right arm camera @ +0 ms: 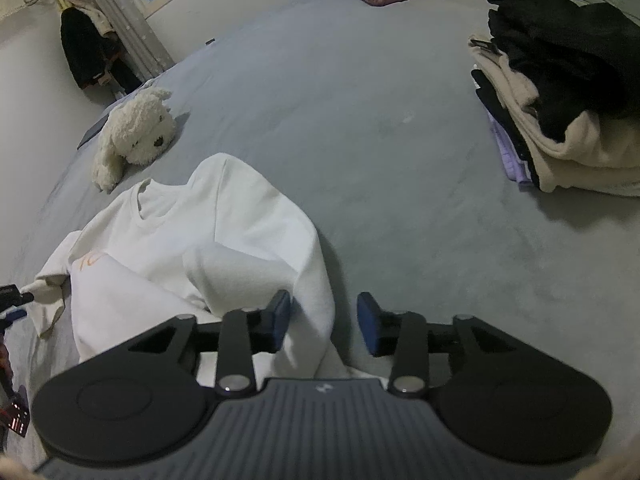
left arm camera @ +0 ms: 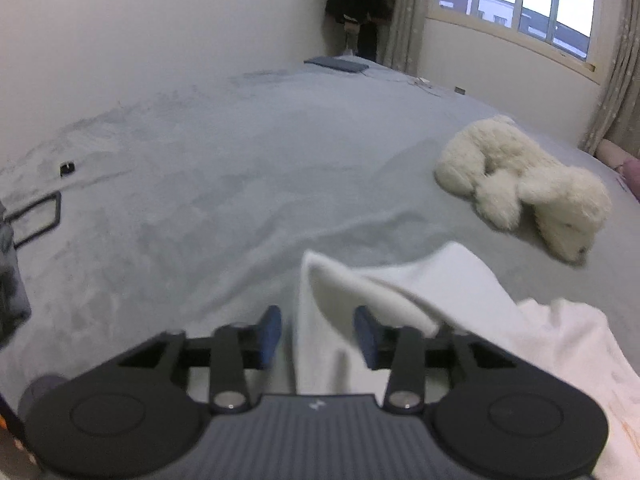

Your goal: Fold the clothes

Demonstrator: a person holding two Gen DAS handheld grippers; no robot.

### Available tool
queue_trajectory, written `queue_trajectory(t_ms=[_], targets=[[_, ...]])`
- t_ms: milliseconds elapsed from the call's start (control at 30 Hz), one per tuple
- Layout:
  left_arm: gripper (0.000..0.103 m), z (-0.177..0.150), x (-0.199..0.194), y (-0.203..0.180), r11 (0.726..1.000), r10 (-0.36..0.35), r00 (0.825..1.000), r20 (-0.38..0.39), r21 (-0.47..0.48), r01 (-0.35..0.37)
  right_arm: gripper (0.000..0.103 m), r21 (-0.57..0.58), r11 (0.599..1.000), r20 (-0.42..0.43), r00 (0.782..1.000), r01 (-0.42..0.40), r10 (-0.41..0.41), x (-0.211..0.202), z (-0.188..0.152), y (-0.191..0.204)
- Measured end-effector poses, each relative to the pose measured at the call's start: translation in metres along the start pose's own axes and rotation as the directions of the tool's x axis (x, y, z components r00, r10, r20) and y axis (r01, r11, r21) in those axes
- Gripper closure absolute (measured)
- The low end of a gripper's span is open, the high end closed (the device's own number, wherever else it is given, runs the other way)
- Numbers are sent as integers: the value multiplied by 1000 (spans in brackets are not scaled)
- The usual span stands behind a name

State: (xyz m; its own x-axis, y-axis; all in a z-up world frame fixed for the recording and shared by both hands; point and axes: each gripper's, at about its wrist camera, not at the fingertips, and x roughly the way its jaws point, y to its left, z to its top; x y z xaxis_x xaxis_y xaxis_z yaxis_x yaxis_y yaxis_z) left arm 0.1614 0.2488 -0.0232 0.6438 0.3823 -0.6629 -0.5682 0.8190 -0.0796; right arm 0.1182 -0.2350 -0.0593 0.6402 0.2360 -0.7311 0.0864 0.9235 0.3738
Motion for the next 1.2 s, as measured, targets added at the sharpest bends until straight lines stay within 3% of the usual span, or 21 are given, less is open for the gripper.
queue_trajectory(t_ms=[167, 567, 800, 933, 1033, 1100, 1200], targets=[[53, -18, -10, -1, 995, -95, 991, -93, -39, 91, 60, 2, 1000, -1, 1000, -5, 5, 0, 1, 0], [44, -58, -55, -25, 965, -257, 947, -194, 0, 261, 60, -32, 998, 4, 998, -57, 57, -13, -2, 17], [39, -86, -78, -26, 933, -352, 910, -221, 1, 361, 58, -66, 994, 36, 995, -86, 89, -27, -9, 33], [47, -94, -79, -31, 909, -397, 872, -285, 10, 417, 58, -140, 985, 46, 993, -103, 110, -36, -24, 52], [47, -91, -87, -38, 885, -440, 858, -264, 32, 464, 58, -214, 970, 67, 989, -112, 129, -44, -38, 70], [47, -90, -91, -39, 880, -451, 853, -261, 28, 474, 58, -247, 959, 76, 984, -138, 161, -50, -45, 80], [47, -92, -90, -40, 862, -491, 824, -283, -16, 507, 58, -303, 934, 82, 971, -192, 226, -58, -55, 99]])
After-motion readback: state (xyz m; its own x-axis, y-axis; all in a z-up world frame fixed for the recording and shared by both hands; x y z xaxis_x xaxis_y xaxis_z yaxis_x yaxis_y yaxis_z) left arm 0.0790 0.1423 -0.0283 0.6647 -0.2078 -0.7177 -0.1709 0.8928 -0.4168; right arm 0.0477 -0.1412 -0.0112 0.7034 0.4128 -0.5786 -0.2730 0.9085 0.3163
